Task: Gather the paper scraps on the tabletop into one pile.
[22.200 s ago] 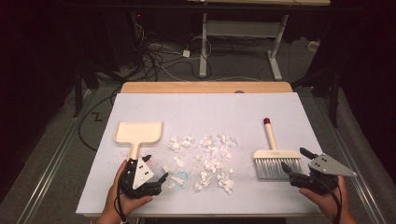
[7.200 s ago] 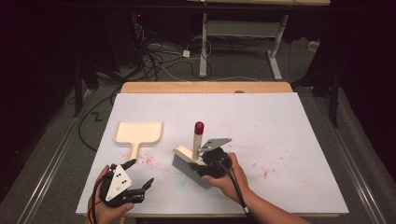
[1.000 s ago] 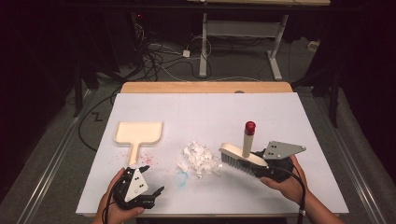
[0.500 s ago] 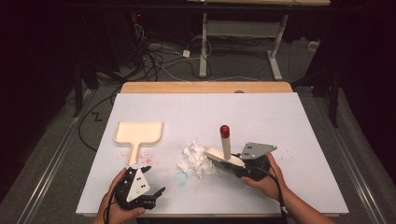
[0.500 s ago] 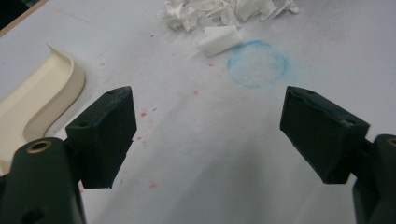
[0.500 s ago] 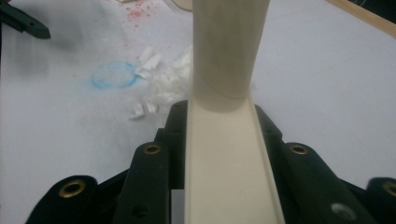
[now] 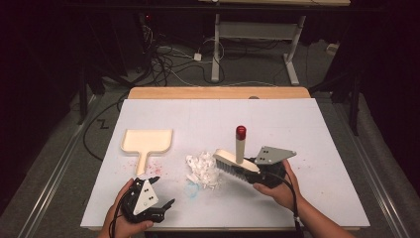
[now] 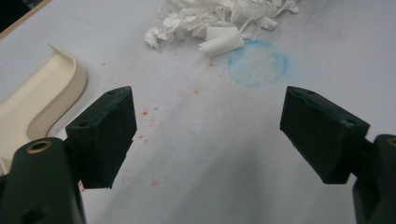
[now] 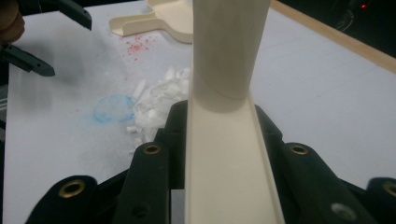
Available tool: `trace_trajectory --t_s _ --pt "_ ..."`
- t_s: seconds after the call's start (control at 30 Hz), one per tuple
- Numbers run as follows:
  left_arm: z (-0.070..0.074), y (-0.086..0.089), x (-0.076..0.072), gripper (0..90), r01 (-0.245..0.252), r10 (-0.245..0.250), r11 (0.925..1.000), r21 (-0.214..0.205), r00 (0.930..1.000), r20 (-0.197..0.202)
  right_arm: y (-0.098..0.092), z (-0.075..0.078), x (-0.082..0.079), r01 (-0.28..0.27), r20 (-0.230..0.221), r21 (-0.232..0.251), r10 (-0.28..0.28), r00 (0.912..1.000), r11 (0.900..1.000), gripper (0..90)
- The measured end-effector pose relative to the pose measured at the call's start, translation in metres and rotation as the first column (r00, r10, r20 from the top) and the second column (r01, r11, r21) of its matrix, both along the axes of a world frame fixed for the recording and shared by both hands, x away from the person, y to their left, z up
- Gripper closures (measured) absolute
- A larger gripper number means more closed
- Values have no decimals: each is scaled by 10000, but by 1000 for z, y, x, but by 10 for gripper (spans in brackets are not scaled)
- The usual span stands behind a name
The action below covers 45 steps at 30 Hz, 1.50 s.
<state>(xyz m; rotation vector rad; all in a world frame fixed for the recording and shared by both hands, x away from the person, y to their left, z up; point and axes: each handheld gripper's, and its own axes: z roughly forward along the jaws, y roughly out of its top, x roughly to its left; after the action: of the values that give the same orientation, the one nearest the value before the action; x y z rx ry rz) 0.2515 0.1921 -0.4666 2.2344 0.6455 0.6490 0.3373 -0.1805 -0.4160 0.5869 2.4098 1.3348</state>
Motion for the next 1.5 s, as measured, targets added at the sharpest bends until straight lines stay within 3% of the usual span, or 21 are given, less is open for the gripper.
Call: trace_trajectory --t_s 0.13,0.23,0.53,0.63,0.73,0.93,1.03,1.23,1.33,1.5 --pt "0 -1 1 176 -6 6 10000 10 10000 -24 -13 9 1 498 213 316 -504 9985 9983 682" --pt "0 -2 1 176 2 -2 10000 25 10000 -47 -12 9 10 866 398 507 -887 9953 9949 682" --pt "-2 -1 3 175 -12 12 10000 23 9999 -156 28 -21 50 1728 1412 -294 -1670 9758 9845 682" --pt "-2 -1 3 176 4 -4 10000 30 9999 -173 39 -31 59 1919 1245 -426 -1854 9747 9805 682" --pt "-2 -1 2 176 13 -13 10000 11 9998 -174 50 -35 61 1839 1230 -331 -1786 9762 9824 682" --pt "-3 -2 2 175 62 -61 10000 39 9998 -192 72 -40 49 1139 974 -164 -1118 9890 9934 679" --pt "-3 -1 2 175 52 -51 10000 37 9998 -215 78 -39 40 766 835 18 -765 9936 9971 680" --pt "-2 -2 2 175 53 -53 10000 9 9998 -210 81 -32 22 89 784 -57 -84 9969 9999 682" --pt "-3 -2 2 175 73 -72 10000 46 9998 -208 79 -27 23 178 1119 -125 -163 9936 9998 682" --pt "-3 -2 2 176 78 -76 9999 81 9997 -222 70 -20 40 618 1081 125 -628 9922 9980 682"
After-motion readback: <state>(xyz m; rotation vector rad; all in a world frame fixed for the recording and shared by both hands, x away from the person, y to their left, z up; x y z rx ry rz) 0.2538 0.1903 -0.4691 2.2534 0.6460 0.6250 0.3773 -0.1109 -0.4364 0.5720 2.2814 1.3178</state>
